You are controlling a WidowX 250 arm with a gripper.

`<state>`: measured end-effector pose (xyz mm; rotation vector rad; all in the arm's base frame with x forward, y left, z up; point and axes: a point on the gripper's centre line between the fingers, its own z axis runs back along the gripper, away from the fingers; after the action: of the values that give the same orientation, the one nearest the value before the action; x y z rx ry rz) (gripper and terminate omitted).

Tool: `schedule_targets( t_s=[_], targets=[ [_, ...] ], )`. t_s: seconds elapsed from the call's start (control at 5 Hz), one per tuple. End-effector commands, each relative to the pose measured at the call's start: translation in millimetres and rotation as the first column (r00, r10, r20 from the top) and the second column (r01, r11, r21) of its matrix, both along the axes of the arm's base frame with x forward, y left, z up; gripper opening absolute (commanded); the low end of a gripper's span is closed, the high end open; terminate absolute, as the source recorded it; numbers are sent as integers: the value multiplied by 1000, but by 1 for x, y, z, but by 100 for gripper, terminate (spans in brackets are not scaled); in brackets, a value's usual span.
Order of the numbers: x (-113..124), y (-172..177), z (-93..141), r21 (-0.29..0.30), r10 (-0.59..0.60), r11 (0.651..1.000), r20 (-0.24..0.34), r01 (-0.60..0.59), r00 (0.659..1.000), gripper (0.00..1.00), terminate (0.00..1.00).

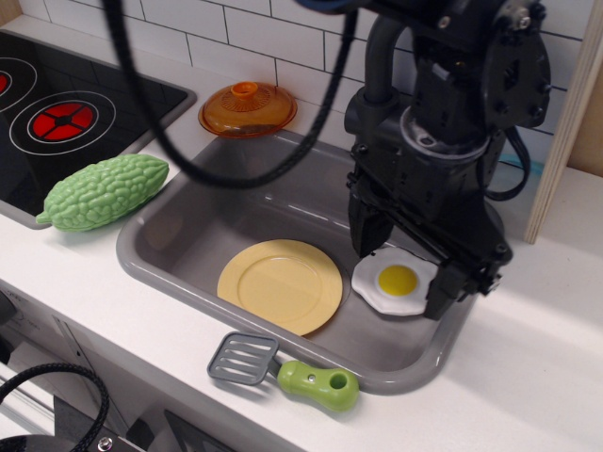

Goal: Put spatula on plate sink

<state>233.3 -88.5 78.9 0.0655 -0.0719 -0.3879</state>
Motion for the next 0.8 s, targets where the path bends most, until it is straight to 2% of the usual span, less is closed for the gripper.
schedule_targets(
  t_s=[0.0, 0.2, 0.6],
  targets=[
    [-16, 14, 16, -32, -413, 911, -28, 412, 910, 100, 0],
    [-26, 23, 18, -48, -521, 853, -39, 519, 853, 100, 0],
    [-46, 33, 2, -23, -639, 768, 22, 639, 769, 100, 0]
  ],
)
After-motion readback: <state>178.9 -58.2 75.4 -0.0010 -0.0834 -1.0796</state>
